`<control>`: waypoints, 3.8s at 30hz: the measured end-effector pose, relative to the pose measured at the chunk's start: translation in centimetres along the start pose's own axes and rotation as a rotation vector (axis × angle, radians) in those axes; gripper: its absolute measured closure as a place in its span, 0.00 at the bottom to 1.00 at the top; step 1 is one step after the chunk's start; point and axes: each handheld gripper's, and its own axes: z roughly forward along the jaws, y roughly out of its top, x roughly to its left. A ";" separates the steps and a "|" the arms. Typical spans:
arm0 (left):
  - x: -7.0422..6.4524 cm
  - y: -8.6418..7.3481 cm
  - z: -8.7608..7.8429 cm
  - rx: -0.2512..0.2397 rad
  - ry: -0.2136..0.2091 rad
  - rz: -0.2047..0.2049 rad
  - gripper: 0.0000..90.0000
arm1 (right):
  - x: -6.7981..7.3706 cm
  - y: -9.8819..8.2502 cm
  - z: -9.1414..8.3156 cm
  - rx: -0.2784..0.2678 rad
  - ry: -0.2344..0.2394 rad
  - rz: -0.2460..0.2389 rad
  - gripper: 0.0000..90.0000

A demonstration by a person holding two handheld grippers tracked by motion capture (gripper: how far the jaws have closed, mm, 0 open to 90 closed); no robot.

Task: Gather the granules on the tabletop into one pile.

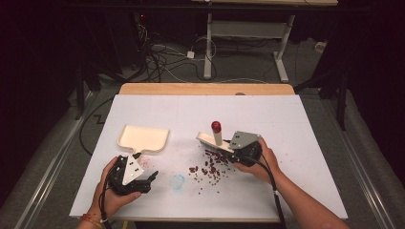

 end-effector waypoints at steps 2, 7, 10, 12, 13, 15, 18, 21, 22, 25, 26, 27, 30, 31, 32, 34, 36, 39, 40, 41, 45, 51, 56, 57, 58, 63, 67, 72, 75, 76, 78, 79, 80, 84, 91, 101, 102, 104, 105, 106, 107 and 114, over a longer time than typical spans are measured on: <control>0.1 0.0 0.0 -0.003 0.000 -0.002 0.20 | -0.5 0.4 -0.9 -0.034 -0.011 0.039 0.75; 0.2 -0.1 -0.2 -0.010 0.007 -0.009 0.20 | 0.0 1.6 -3.6 -0.115 0.045 0.104 0.75; 0.2 -0.1 -0.4 -0.016 0.020 -0.003 0.20 | 1.6 2.1 -4.5 -0.137 0.132 0.118 0.75; 0.3 -0.1 -0.6 -0.021 0.027 0.003 0.20 | 3.1 2.4 -4.7 -0.132 0.187 0.120 0.75; 0.3 -0.2 -0.6 -0.024 0.028 0.001 0.20 | 3.8 2.4 -4.7 -0.128 0.219 0.120 0.75; 0.5 -0.3 -0.7 -0.021 0.040 0.004 0.20 | 5.1 2.4 -4.4 -0.108 0.271 0.122 0.75; 0.9 -0.6 -0.5 -0.015 0.046 0.002 0.20 | 6.9 2.4 -3.7 -0.074 0.339 0.130 0.75; 1.6 -1.1 -0.4 -0.007 0.046 -0.033 0.20 | 8.1 2.5 -3.1 -0.063 0.396 0.137 0.75; 1.9 -1.2 -0.4 -0.008 0.048 -0.050 0.20 | 8.5 2.5 -2.8 -0.064 0.413 0.142 0.75; 2.3 -1.4 -0.5 -0.009 0.045 -0.090 0.20 | 9.3 2.4 -1.8 -0.043 0.429 0.135 0.75; 2.3 -1.4 -0.6 -0.017 0.045 -0.098 0.20 | 9.4 2.3 -1.5 -0.037 0.429 0.138 0.75; 2.3 -1.4 -0.6 -0.017 0.045 -0.098 0.20 | 9.5 2.1 -1.1 -0.030 0.429 0.150 0.75; 2.1 -1.3 -0.4 -0.009 0.039 -0.084 0.20 | 9.6 1.7 -0.4 -0.012 0.389 0.158 0.75; 2.1 -1.3 -0.3 -0.004 0.034 -0.081 0.20 | 9.5 1.6 -0.4 -0.013 0.368 0.174 0.75; 2.0 -1.3 -0.3 -0.001 0.030 -0.081 0.20 | 9.3 1.5 -0.3 -0.014 0.342 0.181 0.75; 1.9 -1.2 -0.2 0.000 0.023 -0.079 0.20 | 9.0 1.3 -0.1 -0.010 0.303 0.193 0.75; 1.8 -1.2 -0.2 0.002 0.020 -0.075 0.20 | 8.6 1.1 0.0 0.000 0.285 0.219 0.75; 1.7 -1.1 -0.2 -0.002 0.018 -0.074 0.20 | 7.8 0.8 0.1 0.000 0.247 0.242 0.75; 1.8 -1.1 -0.2 -0.010 0.021 -0.064 0.20 | 7.5 0.7 0.0 -0.003 0.233 0.246 0.75; 1.7 -1.1 -0.3 -0.004 0.017 -0.074 0.20 | 7.2 0.6 0.0 -0.002 0.218 0.248 0.75; 1.7 -1.1 -0.1 -0.002 0.023 -0.046 0.20 | 5.7 0.1 0.0 0.003 0.181 0.279 0.75; 1.5 -1.0 -0.1 0.006 0.024 -0.029 0.20 | 4.0 -0.4 -0.3 0.007 0.128 0.311 0.75; 1.4 -1.0 0.1 0.017 0.022 -0.016 0.20 | 2.9 -0.6 -1.2 -0.014 0.100 0.321 0.75; 1.3 -1.0 0.1 0.019 0.022 -0.013 0.20 | 2.7 -0.5 -1.5 -0.018 0.099 0.321 0.75; 1.3 -1.0 0.1 0.028 0.017 -0.020 0.20 | 2.6 -0.5 -1.7 -0.023 0.096 0.323 0.75; 1.1 -1.0 0.2 0.035 0.017 -0.011 0.20 | 1.4 -0.3 -3.2 -0.069 0.072 0.332 0.75; 1.0 -0.8 0.2 0.032 0.013 -0.011 0.20 | 0.4 -0.4 -4.0 -0.081 0.035 0.319 0.75; 1.0 -0.8 0.4 0.043 0.013 0.002 0.20 | -0.5 -0.8 -4.1 -0.054 -0.054 0.281 0.75; 1.0 -0.8 0.4 0.041 0.009 -0.007 0.20 | -1.0 -1.2 -3.7 -0.035 -0.091 0.276 0.75; 1.0 -0.8 0.4 0.043 0.011 -0.004 0.20 | -1.1 -1.3 -3.5 -0.025 -0.108 0.268 0.75; 1.0 -0.8 0.4 0.046 0.012 0.003 0.20 | -1.3 -1.5 -3.0 0.000 -0.159 0.232 0.75; 1.0 -0.8 0.4 0.046 0.012 0.005 0.20 | -1.3 -1.6 -2.8 0.012 -0.172 0.231 0.75; 1.0 -0.8 0.4 0.045 0.012 0.006 0.20 | -1.4 -1.9 -2.7 0.019 -0.174 0.233 0.75; 1.0 -0.9 0.4 0.047 0.012 0.007 0.20 | -1.5 -2.6 -2.0 0.055 -0.210 0.224 0.75; 0.8 -0.4 0.2 0.020 -0.012 -0.012 0.20 | 0.2 -2.1 -1.0 0.067 -0.153 0.193 0.75; 0.6 -0.3 0.2 0.009 -0.027 -0.031 0.20 | 2.0 -0.7 -1.0 0.037 -0.110 0.113 0.75; 0.7 -0.3 0.3 0.011 -0.029 -0.035 0.20 | 1.7 -0.6 -1.1 0.032 -0.114 0.113 0.75; 0.8 -0.3 0.3 0.013 -0.026 -0.035 0.20 | 0.8 -0.4 -1.2 0.001 -0.108 0.133 0.75; 0.8 -0.2 0.4 0.012 -0.026 -0.039 0.20 | 0.3 -0.2 -1.1 -0.023 -0.089 0.141 0.75; 0.8 -0.2 0.5 0.012 -0.027 -0.040 0.20 | -0.4 -0.1 -0.9 -0.034 -0.072 0.138 0.75; 0.8 -0.2 0.5 0.013 -0.027 -0.039 0.20 | -1.0 0.0 -0.6 -0.050 -0.042 0.120 0.75; 0.8 -0.1 1.0 0.025 -0.045 -0.038 0.20 | -3.0 1.6 2.8 -0.088 0.075 -0.029 0.75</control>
